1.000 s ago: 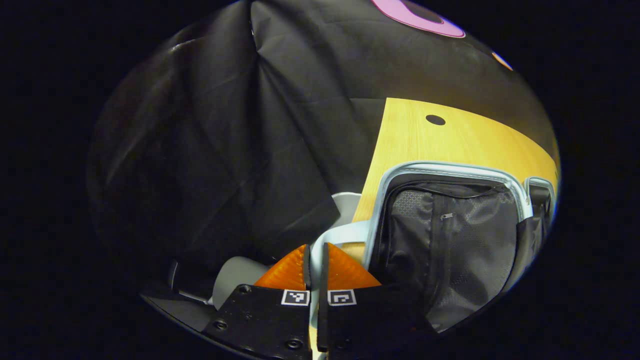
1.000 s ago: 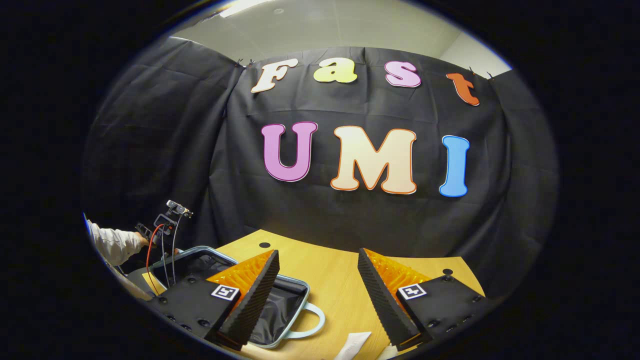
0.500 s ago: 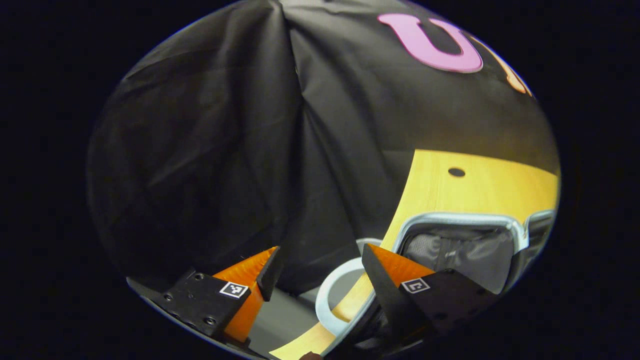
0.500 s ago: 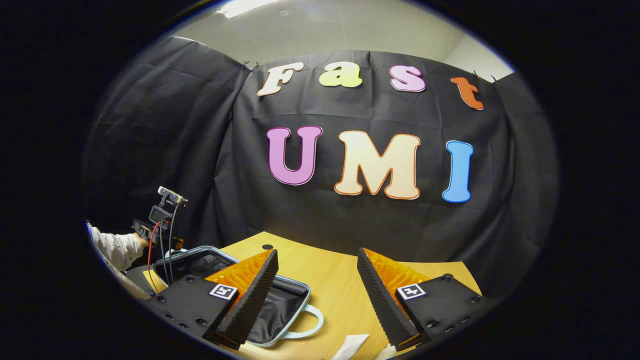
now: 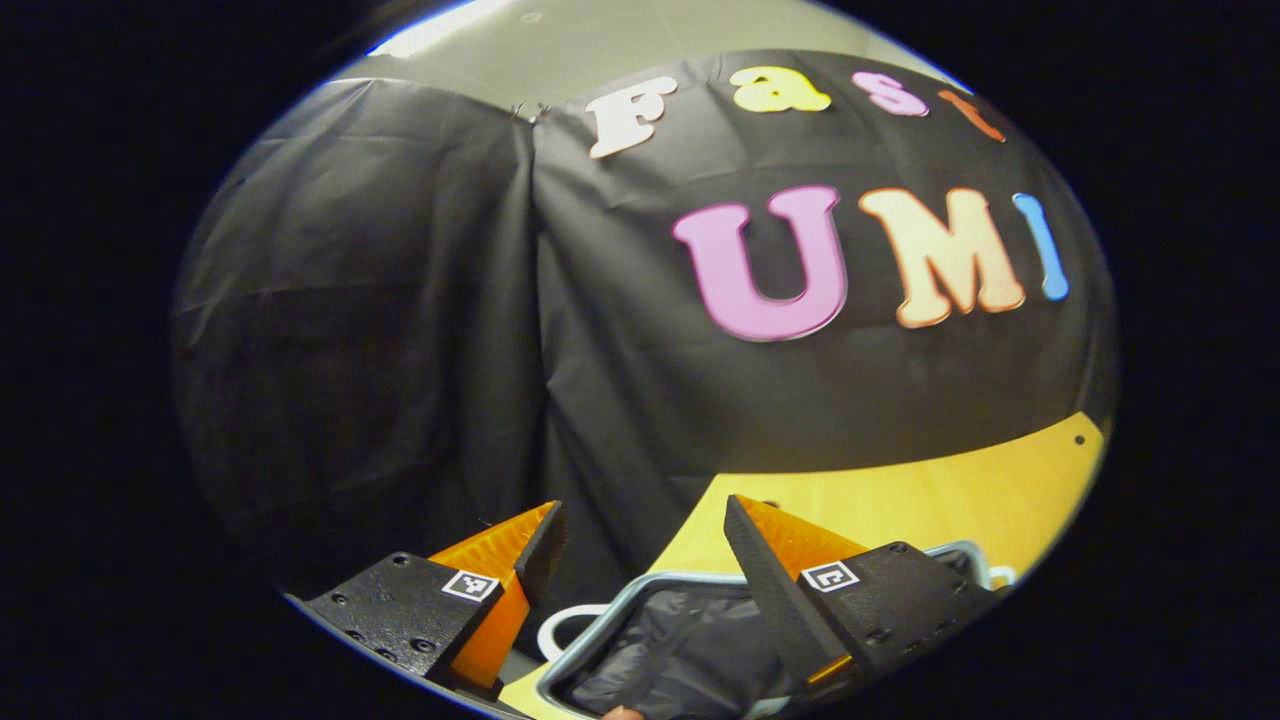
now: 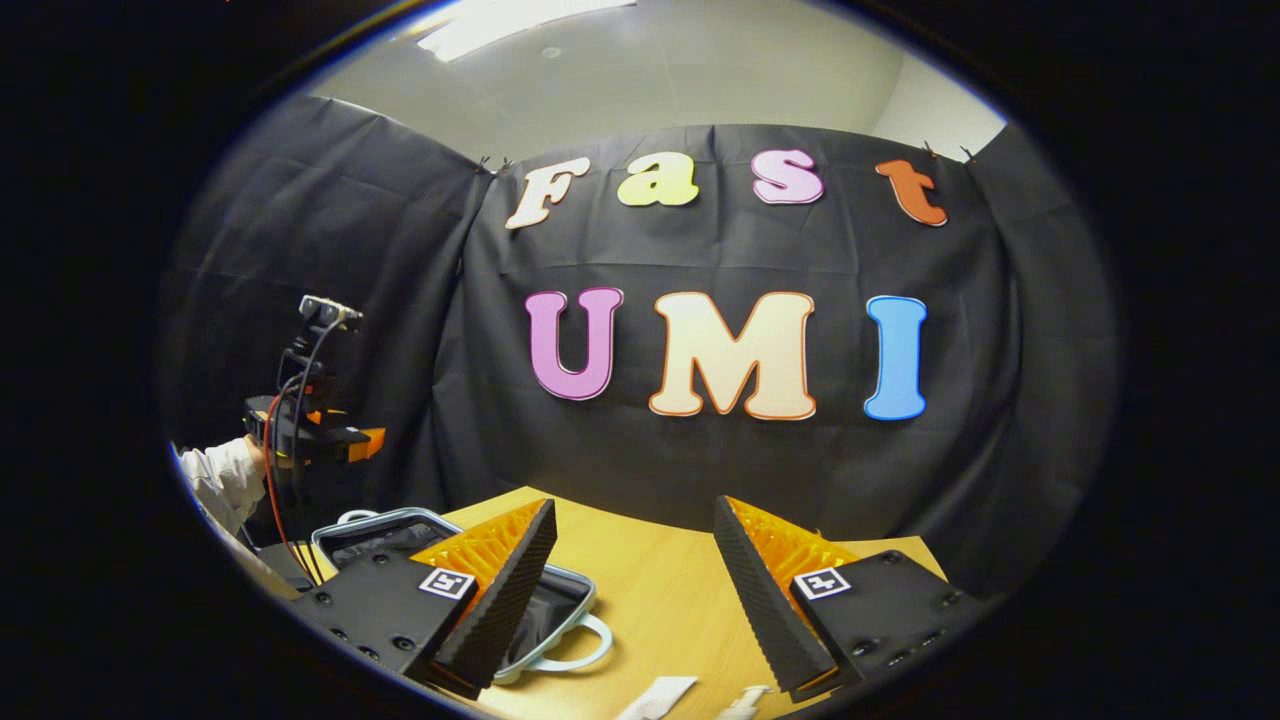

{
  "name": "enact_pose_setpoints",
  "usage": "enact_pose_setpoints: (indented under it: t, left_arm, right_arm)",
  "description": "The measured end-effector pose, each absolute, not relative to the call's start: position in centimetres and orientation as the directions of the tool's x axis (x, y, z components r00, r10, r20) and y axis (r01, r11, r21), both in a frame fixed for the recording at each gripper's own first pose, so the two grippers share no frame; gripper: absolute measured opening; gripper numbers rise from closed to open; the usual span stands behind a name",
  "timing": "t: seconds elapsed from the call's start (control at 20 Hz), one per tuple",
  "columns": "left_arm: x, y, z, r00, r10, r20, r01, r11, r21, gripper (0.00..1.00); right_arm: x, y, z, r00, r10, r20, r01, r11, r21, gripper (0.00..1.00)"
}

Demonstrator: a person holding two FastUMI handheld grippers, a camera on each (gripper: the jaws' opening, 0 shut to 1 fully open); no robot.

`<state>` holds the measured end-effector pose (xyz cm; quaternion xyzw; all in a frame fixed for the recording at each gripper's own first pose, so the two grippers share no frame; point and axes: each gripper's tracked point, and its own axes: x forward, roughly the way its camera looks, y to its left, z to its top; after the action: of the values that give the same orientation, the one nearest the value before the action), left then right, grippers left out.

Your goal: First open the suitcase, pack the skin care products into it, and then close the suitcase.

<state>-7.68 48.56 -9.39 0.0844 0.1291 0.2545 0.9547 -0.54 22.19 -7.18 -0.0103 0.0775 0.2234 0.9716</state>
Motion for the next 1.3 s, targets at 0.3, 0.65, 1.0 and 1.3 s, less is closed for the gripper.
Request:
enact_pose_setpoints:
  t: [0.3, 0.65, 1.0, 1.3]
  left_arm:
    - [-11.3, 38.9, -1.9, 0.941, 0.295, -0.168, -0.277, 0.953, 0.124, 0.94]
    - [-12.4, 30.7, -2.5, 0.976, 0.070, -0.207, -0.065, 0.997, 0.032, 0.94]
    - [-14.4, 25.7, -5.5, 0.942, -0.052, -0.331, 0.041, 0.998, -0.039, 0.94]
    - [-18.2, 22.7, -9.9, 0.835, -0.148, -0.531, 0.092, 0.987, -0.130, 0.94]
  right_arm:
    - [-0.2, 15.3, -7.1, 0.913, 0.382, -0.146, -0.382, 0.924, 0.027, 1.00]
    - [-0.8, 10.4, -8.6, 0.926, 0.342, -0.160, -0.344, 0.939, 0.015, 1.00]
    - [-1.6, 7.8, -10.6, 0.921, 0.335, -0.198, -0.342, 0.940, -0.005, 1.00]
    - [-1.9, 5.8, -10.9, 0.925, 0.314, -0.214, -0.328, 0.944, -0.031, 1.00]
